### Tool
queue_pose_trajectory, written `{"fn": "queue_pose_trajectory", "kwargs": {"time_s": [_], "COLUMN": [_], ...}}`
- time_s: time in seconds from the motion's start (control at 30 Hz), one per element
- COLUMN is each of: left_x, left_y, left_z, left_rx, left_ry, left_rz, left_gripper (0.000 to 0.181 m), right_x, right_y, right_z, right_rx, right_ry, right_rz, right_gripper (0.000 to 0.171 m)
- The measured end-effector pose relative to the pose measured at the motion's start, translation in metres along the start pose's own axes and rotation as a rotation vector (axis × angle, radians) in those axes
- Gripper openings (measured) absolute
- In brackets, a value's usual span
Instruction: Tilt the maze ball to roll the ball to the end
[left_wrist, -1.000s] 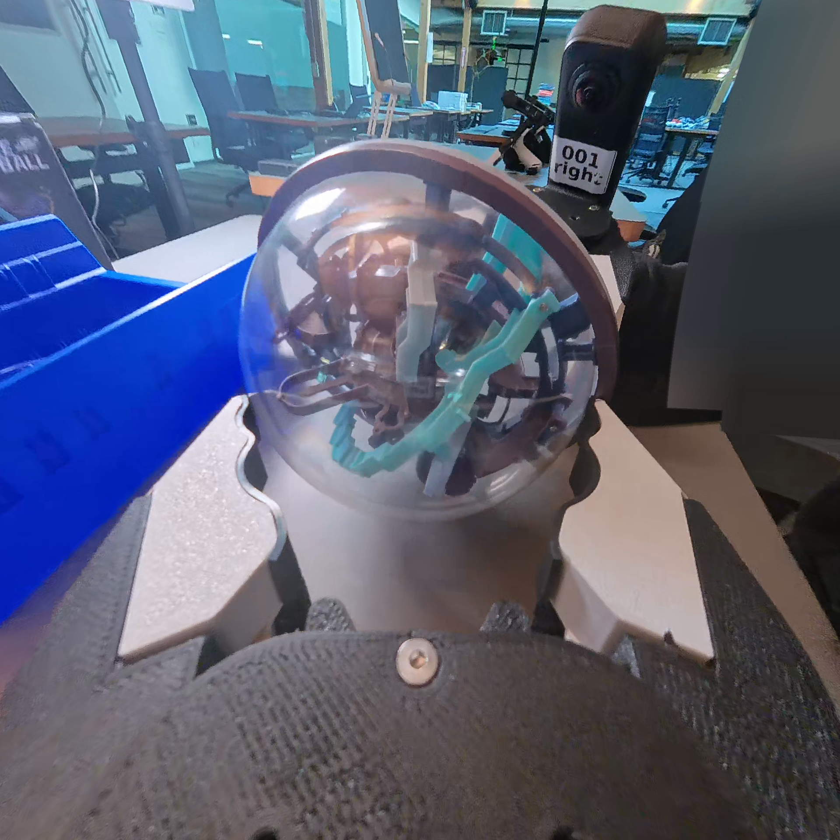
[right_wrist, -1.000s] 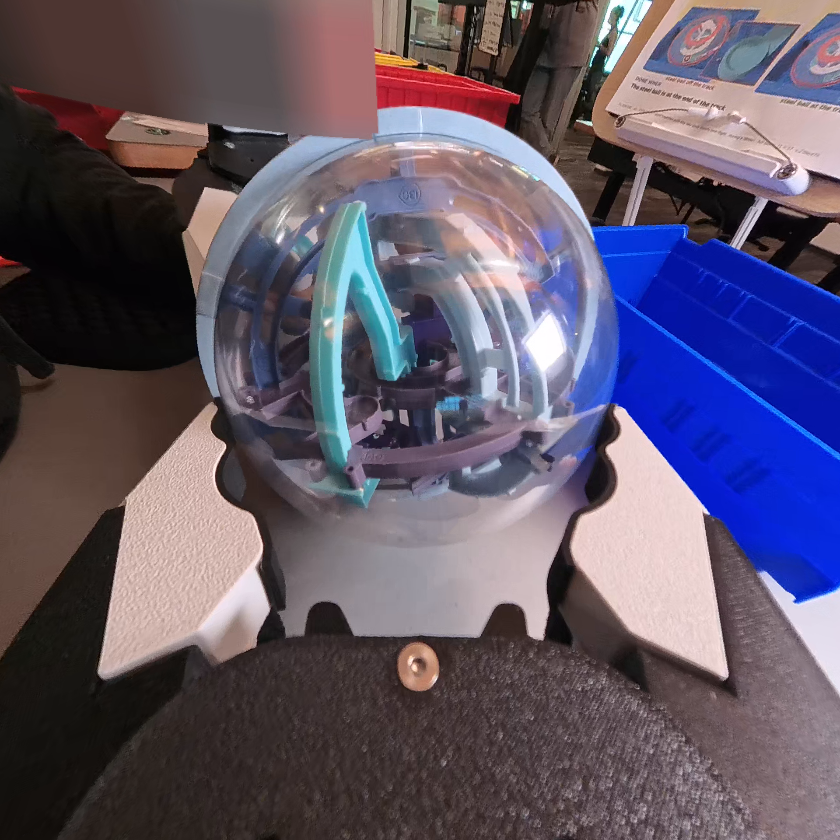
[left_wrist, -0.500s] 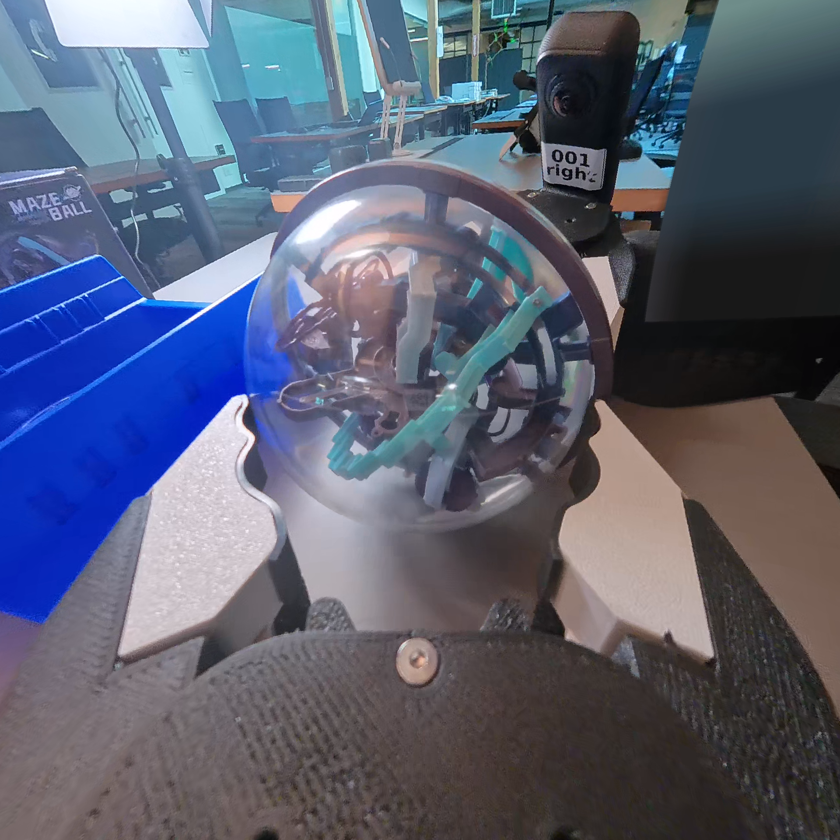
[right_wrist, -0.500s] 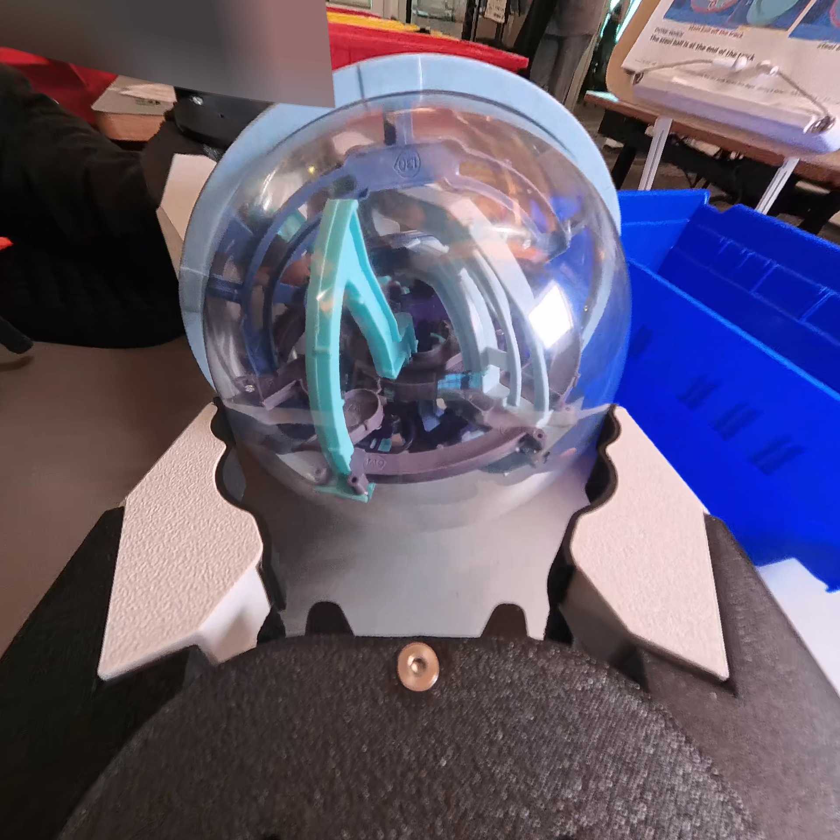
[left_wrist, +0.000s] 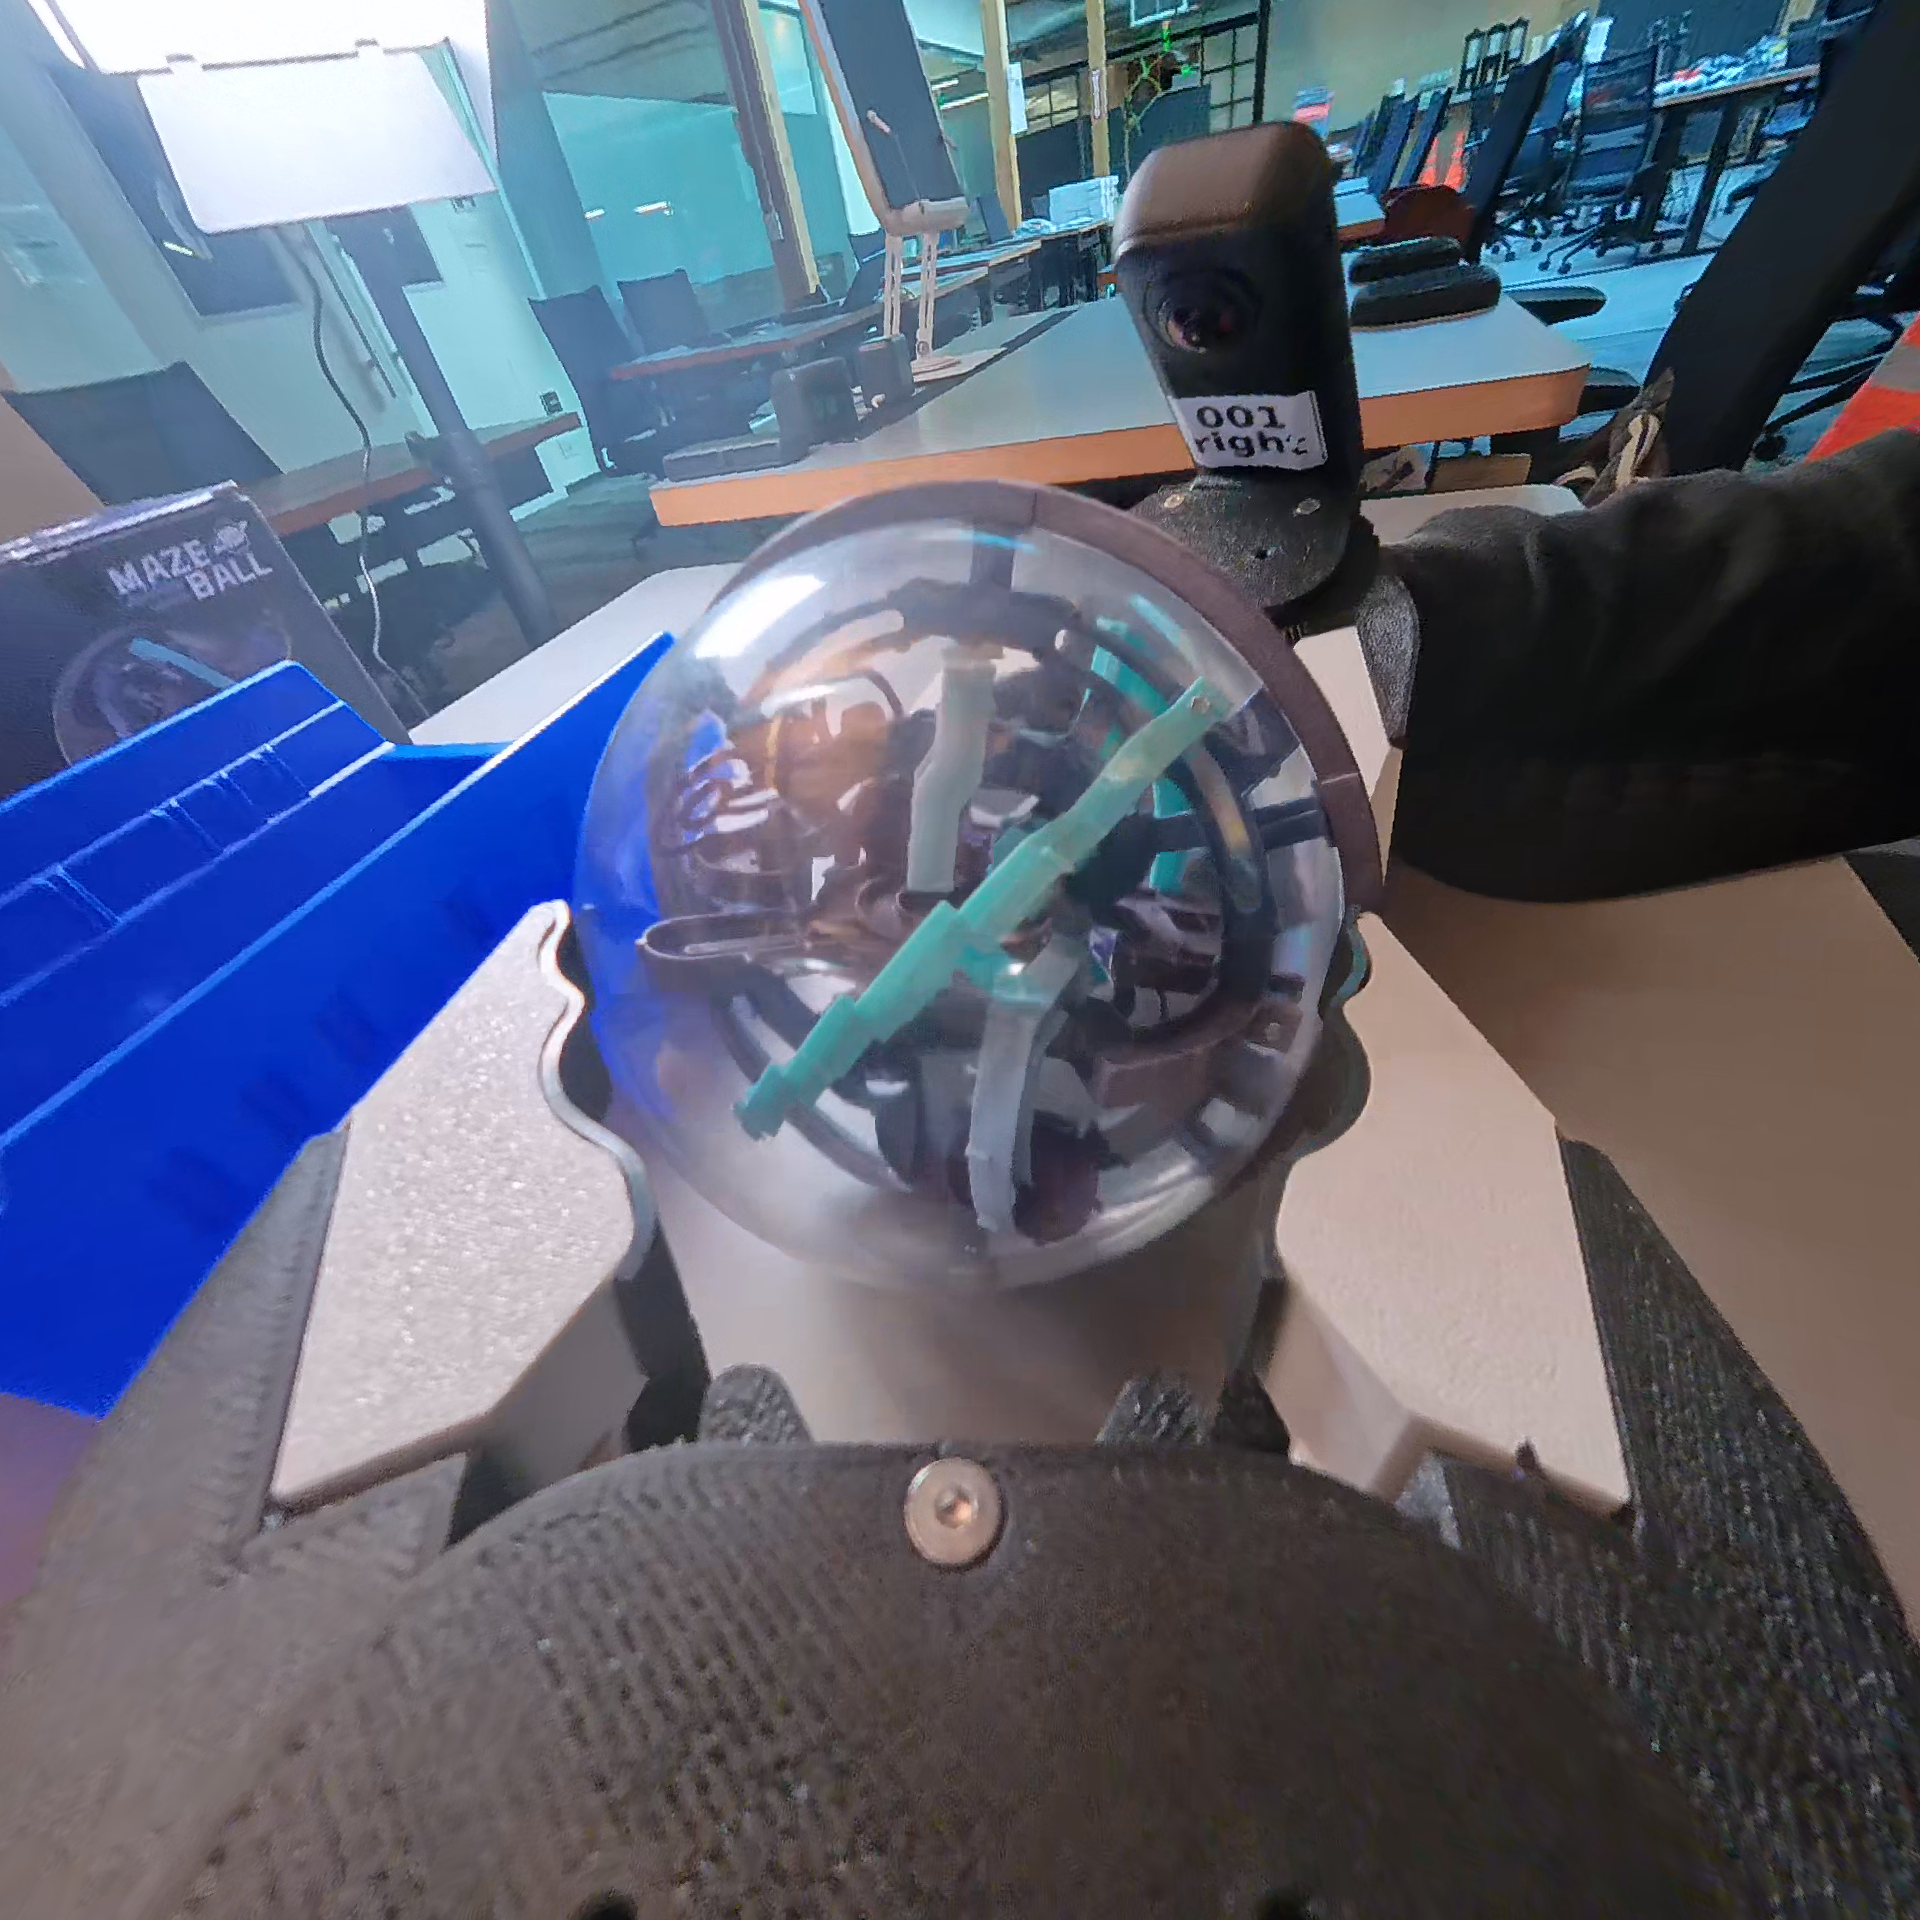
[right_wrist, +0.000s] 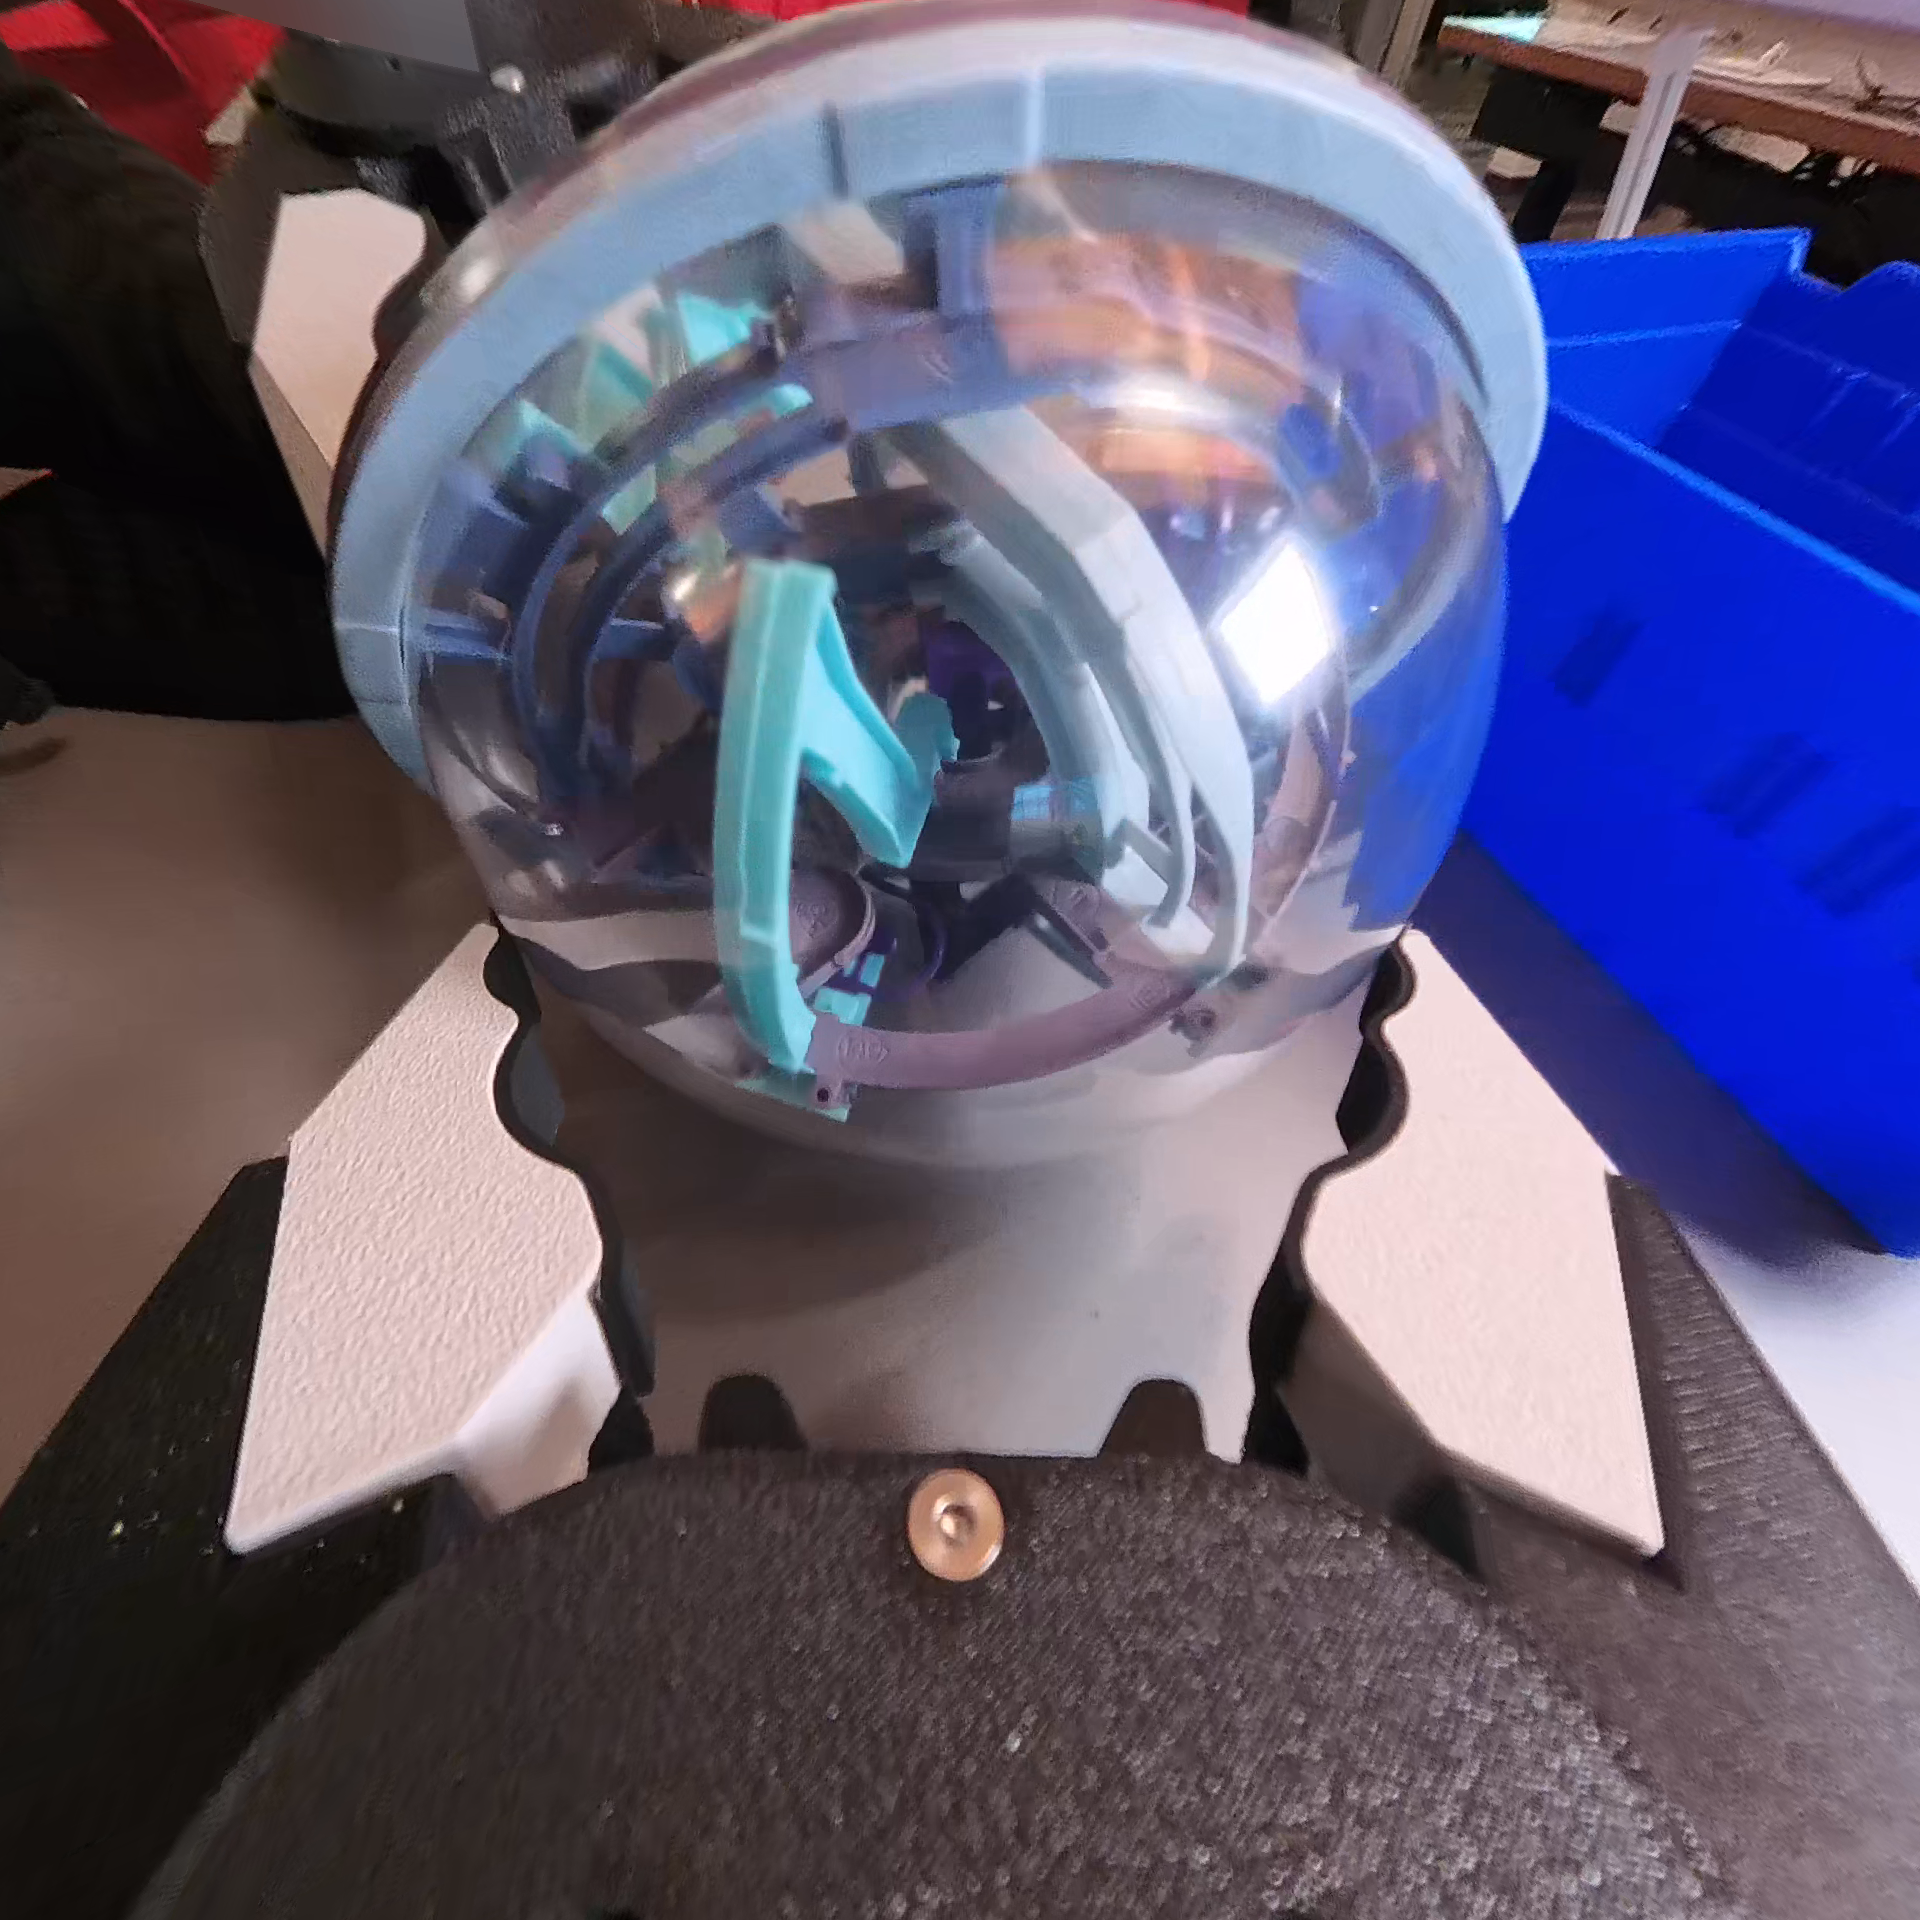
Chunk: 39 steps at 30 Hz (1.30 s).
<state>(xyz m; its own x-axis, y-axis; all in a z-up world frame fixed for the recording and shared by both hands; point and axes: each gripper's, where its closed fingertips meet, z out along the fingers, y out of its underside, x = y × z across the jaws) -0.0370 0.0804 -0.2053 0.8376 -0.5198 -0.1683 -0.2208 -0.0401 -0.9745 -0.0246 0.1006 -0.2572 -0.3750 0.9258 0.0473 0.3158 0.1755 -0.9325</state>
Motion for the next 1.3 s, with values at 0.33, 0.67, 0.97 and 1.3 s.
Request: {"fn": "queue_pose_trajectory", "kwargs": {"time_s": [0.33, 0.67, 0.97, 1.3], "left_x": [0.006, 0.011, 0.007, -0.001], "left_y": [-0.010, -0.003, 0.002, 0.024], "left_z": [-0.008, -0.017, -0.015, -0.005], "left_rx": [0.057, 0.085, 0.130, 0.032], "left_ry": [0.008, 0.074, 0.106, 0.166], "left_rz": [0.045, 0.097, 0.056, -0.173], "left_gripper": [0.133, 0.133, 0.137, 0.146], "right_x": [-0.009, -0.014, -0.012, -0.006], "right_y": [0.000, -0.020, -0.023, -0.022], "right_z": [0.007, -0.004, -0.005, -0.005], "right_rx": [-0.021, 0.041, 0.076, 0.075], "right_ry": [-0.003, 0.018, 0.008, 0.020], "right_rz": [-0.050, -0.112, -0.094, -0.068], "right_gripper": [0.149, 0.144, 0.144, 0.143]}}
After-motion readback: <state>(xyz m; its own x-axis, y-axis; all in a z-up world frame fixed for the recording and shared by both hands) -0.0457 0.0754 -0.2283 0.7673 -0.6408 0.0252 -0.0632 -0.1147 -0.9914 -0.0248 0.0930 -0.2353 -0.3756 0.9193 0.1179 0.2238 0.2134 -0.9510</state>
